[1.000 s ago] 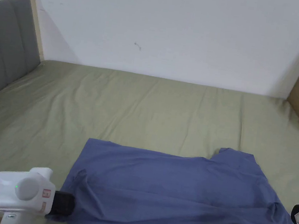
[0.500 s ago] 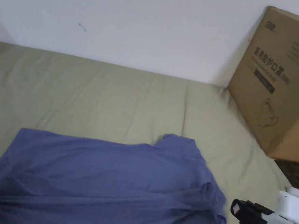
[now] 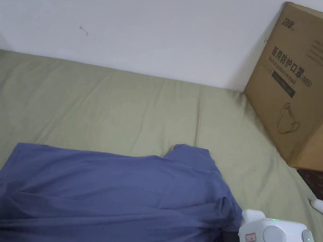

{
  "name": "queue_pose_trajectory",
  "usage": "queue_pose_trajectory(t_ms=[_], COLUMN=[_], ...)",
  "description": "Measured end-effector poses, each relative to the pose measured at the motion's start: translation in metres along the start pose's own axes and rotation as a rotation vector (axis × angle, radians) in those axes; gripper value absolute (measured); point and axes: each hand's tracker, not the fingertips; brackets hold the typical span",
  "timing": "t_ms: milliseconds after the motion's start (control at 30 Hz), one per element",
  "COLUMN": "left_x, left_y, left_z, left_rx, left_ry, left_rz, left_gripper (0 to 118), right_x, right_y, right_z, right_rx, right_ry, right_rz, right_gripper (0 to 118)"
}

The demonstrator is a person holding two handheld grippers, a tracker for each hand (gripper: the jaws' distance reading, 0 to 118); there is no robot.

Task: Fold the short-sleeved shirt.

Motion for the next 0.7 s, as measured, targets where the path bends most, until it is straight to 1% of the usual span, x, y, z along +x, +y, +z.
queue_pose_trajectory(t_ms=[33,67,100,133,333,433,500,567,700], left_x=[0.001,0.0,0.0,0.0,-0.005,-0.007,-0.012,-0.014,-0.018], left_y=[0.0,0.002,0.003,0.005,0.013,0.007,-0.006,-0.024,-0.068], left_z=[0.001,0.001,0.002,0.004,0.028,0.05,0.062,0.065,0.054], left_rx=[0.003,0.006,0.01,0.015,0.063,0.076,0.072,-0.005,-0.13], left_ry=[0.002,0.001,-0.001,-0.007,-0.05,-0.063,-0.077,-0.111,-0.075], left_rz=[-0.004,-0.004,-0.003,0.002,0.046,0.056,0.058,0.046,0.003], left_gripper=[0,0,0,0,0,0,0,0,0], right_x=[-0.002,-0.004,-0.004,-0.004,0.014,0.023,0.03,0.036,0.044], right_y=[0.001,0.002,0.003,0.004,-0.012,-0.035,-0.058,-0.086,-0.135], right_z=[0.005,0.01,0.016,0.022,0.091,0.125,0.136,0.137,0.111], right_rx=[0.007,0.004,0.002,0.009,0.141,0.151,0.138,0.091,-0.018], right_ry=[0.006,0.032,0.04,0.057,0.161,0.18,0.186,0.191,0.182], right_rz=[0.032,0.038,0.037,0.035,-0.054,-0.067,-0.089,-0.129,-0.187], right_gripper=[66,41,10,7,7,7,7,7,7])
